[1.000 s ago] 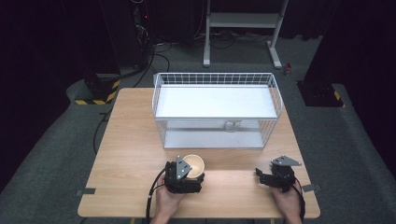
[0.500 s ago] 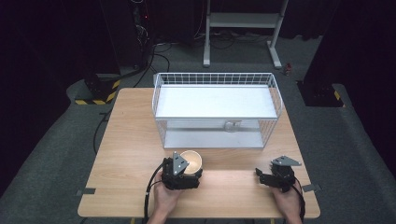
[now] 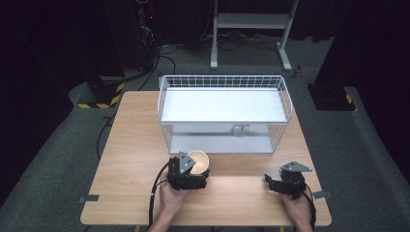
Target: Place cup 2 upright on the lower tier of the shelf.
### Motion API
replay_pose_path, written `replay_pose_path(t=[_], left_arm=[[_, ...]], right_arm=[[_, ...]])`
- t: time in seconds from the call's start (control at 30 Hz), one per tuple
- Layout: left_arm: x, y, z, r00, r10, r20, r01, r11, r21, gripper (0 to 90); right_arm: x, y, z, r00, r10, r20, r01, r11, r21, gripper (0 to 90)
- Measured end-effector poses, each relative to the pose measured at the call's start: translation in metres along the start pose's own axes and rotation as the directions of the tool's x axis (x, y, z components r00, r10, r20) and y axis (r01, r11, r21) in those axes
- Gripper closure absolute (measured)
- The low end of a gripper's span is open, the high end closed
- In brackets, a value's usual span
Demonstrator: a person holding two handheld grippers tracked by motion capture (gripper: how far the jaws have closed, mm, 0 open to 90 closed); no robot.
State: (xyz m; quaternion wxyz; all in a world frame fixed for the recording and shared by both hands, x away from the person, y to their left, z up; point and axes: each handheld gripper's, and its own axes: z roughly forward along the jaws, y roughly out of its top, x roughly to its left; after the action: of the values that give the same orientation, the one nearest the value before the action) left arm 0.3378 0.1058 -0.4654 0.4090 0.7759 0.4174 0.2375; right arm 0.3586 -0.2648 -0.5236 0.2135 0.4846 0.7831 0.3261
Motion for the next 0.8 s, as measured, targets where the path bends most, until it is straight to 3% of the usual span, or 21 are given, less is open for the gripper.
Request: replay_pose_path(t=[0.4,0.57,0.67,0.8], left_arm=[[0.009,0.01,0.007,0.9997,-0.023,0.0,0.023,0.9997,0.002,9.4],[0.013,0.016,0.009,0.9998,-0.002,-0.022,0.003,0.9999,0.014,9.4],[0.015,0.021,0.013,0.9995,-0.017,-0.028,0.018,0.9998,0.01,9.4],[0.017,0.026,0.021,0.9988,0.013,-0.047,-0.012,0.9997,0.02,9.5]], right_arm=[[0.0,0.0,0.0,1.0,0.003,0.003,-0.003,1.0,-0.001,22.6],[0.0,0.0,0.0,1.0,0.003,0.004,-0.003,1.0,0.0,22.6],[0.0,0.0,0.0,1.0,0.001,0.004,-0.001,1.0,-0.001,22.7],[0.0,0.0,0.0,1.0,0.001,0.003,-0.001,1.0,-0.001,22.8]])
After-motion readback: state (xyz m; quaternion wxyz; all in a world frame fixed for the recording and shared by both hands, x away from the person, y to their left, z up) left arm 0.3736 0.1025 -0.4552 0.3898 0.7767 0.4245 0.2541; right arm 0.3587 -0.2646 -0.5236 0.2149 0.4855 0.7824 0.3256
